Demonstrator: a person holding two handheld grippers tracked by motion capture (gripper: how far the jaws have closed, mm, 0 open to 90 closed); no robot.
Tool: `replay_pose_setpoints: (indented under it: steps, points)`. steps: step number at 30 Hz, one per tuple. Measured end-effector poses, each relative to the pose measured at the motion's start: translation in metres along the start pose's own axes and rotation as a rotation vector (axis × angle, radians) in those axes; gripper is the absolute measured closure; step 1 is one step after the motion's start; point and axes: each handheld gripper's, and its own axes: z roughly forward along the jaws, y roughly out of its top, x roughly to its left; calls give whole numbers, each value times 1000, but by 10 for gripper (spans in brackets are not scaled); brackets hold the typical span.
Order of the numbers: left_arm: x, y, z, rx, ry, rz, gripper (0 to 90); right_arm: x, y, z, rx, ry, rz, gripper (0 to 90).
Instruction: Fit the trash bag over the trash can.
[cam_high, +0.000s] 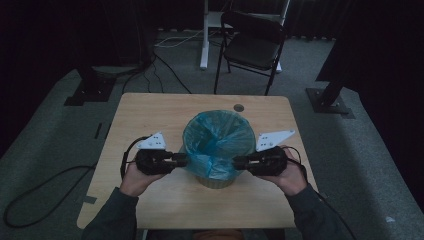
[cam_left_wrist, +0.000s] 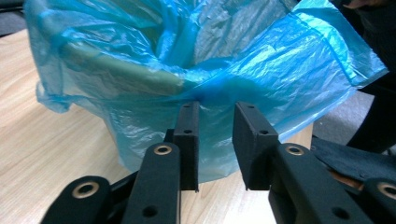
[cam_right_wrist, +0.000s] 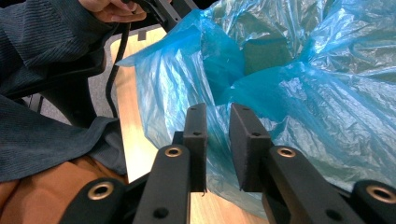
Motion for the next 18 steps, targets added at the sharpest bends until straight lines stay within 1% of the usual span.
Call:
replay_pose_setpoints:
  steps: [4,7,13,18]
  points:
    - [-1,0,2,8,-8,9,768,1,0,-1,-6,-1,-4,801]
    - [-3,0,3,14,-15,18,819,2,-1,-3,-7,3,-7,821]
    - [-5,0,6,19,-24,21,891,4,-1,-4,-12,9,-10,835]
    - [-6,0,8,26,-27,25,896,6,-2,-7,-21,15,-10,835]
